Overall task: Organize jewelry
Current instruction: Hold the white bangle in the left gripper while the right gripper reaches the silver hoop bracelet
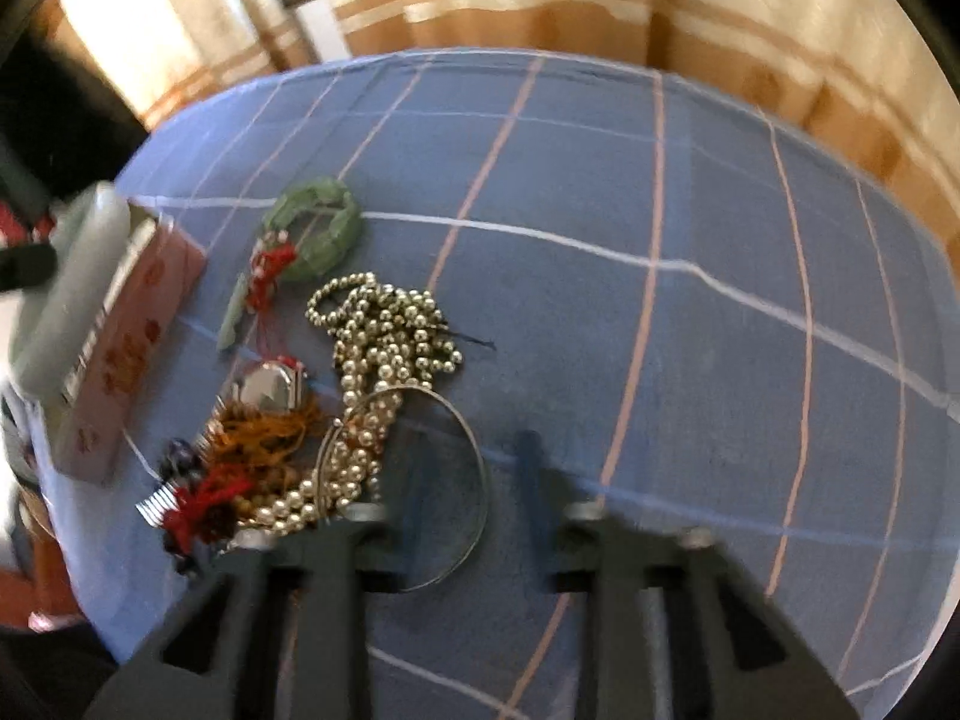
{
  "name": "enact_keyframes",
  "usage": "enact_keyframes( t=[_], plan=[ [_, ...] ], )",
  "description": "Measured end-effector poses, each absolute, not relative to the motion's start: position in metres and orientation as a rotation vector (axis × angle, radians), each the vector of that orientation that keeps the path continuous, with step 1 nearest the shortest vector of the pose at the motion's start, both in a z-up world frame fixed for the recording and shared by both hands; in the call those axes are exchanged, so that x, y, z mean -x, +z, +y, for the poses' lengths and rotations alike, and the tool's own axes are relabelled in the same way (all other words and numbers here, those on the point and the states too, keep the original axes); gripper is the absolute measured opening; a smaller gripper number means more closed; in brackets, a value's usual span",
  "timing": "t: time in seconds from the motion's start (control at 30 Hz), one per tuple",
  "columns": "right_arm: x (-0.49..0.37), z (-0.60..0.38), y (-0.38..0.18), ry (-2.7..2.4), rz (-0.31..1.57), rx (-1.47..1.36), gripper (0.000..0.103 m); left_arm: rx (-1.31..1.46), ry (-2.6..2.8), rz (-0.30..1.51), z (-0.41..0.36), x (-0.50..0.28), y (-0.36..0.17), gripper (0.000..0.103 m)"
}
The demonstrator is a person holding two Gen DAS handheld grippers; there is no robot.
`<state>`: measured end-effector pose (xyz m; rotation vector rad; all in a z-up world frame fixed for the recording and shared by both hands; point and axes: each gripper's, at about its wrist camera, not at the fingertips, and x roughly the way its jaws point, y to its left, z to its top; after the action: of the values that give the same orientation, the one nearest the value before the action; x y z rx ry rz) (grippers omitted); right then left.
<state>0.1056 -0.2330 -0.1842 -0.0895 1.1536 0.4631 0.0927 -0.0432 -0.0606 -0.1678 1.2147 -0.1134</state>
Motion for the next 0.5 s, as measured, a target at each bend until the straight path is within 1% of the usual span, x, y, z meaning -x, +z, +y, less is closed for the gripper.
enact_keyframes(
  t=[0.07, 0.27, 0.37, 0.43, 0.5],
  plan=[
    [-0.105, -0.237, -0.179, 0.490, 1.150, 0.049, 0.007, 0.185, -0.101, 1.207, -0.036, -0.089, -0.058, 0.008],
    [-0.096, -0.245, -0.134, 0.518, 1.032, 0.026, 0.006, 0.230, -0.066, 1.186, -0.013, -0.081, -0.054, 0.008],
    [-0.097, -0.240, -0.116, 0.533, 1.002, 0.044, 0.006, 0.248, -0.048, 1.180, 0.003, -0.076, -0.054, 0.008],
    [-0.102, -0.229, -0.118, 0.554, 1.022, 0.047, 0.007, 0.260, -0.042, 1.176, 0.011, -0.073, -0.054, 0.008],
    [-0.105, -0.224, -0.132, 0.553, 1.062, 0.078, 0.011, 0.262, -0.043, 1.172, 0.017, -0.069, -0.053, 0.008]
  ],
)
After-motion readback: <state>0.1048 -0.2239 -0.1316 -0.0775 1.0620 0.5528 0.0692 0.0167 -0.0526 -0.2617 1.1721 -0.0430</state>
